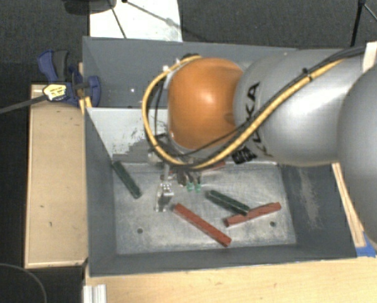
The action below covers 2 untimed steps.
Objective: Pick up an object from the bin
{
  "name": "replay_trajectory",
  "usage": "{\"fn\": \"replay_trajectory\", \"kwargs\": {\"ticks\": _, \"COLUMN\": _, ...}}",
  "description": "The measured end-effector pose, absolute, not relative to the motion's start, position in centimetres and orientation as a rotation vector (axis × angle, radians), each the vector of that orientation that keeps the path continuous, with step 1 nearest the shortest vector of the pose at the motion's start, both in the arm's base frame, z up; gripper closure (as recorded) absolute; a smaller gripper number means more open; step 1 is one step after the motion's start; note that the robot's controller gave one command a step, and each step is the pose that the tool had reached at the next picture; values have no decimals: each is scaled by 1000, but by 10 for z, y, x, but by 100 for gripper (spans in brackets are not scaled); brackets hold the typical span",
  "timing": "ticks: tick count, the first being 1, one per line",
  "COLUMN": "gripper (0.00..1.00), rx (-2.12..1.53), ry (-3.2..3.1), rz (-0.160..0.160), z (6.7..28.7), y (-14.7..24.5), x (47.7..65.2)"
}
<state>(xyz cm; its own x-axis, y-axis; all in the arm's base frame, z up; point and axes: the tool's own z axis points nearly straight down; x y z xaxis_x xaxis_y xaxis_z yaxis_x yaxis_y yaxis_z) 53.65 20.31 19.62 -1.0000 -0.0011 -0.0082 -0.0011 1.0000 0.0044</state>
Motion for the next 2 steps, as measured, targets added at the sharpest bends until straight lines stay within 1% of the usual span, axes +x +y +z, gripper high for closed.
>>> {"fn": "replay_trajectory", "kwargs": {"ticks": 1, "gripper": 0, "rx": 0, "ry": 3136, "rz": 4, "z": 180, "y": 194, "x": 536}}
{"fn": "replay_trajectory", "kwargs": {"ticks": 2, "gripper": 0, "rx": 3, "ry": 3144, "rz": 0, "z": 151, "y": 169, "x": 553}}
